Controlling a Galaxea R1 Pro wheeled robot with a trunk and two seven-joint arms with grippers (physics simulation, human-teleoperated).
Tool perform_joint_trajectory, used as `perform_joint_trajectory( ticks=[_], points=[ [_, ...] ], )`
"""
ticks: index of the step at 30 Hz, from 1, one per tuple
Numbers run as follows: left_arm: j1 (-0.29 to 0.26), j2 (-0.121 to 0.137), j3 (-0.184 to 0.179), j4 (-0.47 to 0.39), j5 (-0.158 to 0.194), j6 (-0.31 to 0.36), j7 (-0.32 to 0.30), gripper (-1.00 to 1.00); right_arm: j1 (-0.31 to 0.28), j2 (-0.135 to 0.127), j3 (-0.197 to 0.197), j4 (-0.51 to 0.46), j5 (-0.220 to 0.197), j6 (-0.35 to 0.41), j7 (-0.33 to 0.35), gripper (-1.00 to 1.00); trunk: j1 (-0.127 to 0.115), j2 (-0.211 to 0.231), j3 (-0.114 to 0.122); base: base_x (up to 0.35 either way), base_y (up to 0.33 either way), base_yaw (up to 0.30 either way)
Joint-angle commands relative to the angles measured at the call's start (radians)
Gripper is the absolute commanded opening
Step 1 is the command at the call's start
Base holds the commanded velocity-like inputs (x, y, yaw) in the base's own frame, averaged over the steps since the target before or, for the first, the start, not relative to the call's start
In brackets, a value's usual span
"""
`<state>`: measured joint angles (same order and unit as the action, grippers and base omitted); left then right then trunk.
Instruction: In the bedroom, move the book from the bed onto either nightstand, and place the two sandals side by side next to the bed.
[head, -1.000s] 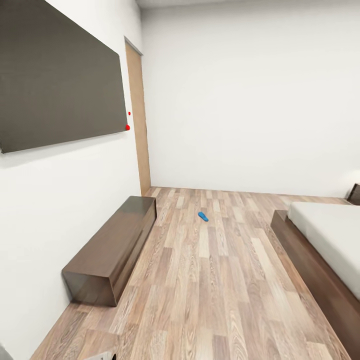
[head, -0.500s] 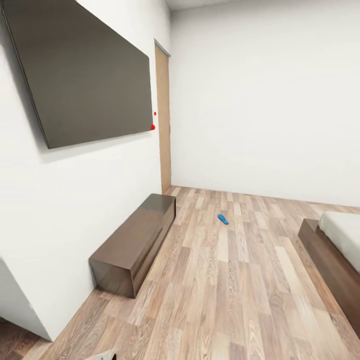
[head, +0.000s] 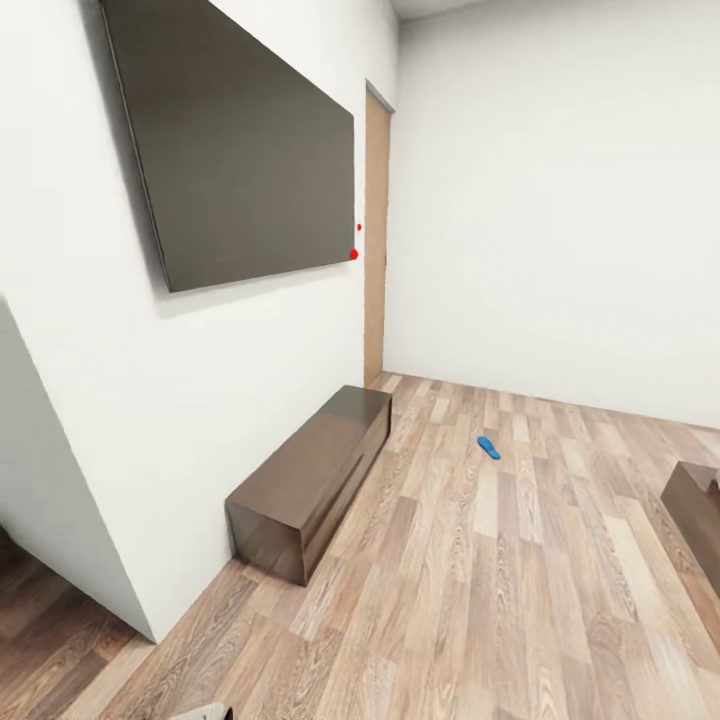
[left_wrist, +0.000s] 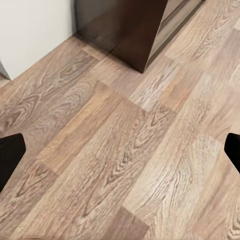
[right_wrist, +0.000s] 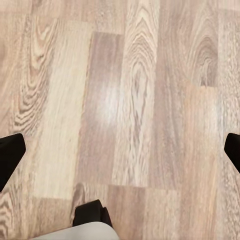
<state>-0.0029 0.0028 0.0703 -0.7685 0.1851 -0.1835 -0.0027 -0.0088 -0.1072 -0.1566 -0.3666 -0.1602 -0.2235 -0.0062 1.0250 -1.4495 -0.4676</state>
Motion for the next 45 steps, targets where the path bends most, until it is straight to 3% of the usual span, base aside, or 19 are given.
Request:
perform_joint_trajectory(
  ticks=[1,45],
  points=[
    [-0.001,0.000,-0.001,0.000,0.008,-0.002,0.000,1.00,0.000,0.000,0.002,0.000,-0.010,-0.004,0.000,1.00,0.000,-0.001,-0.001,0.000,0.000,0.293],
    [-0.001,0.000,-0.002,0.000,0.008,-0.002,-0.001,1.00,0.000,0.001,0.003,0.001,-0.010,-0.004,0.000,1.00,0.000,-0.001,-0.001,0.000,0.000,0.293]
  ],
)
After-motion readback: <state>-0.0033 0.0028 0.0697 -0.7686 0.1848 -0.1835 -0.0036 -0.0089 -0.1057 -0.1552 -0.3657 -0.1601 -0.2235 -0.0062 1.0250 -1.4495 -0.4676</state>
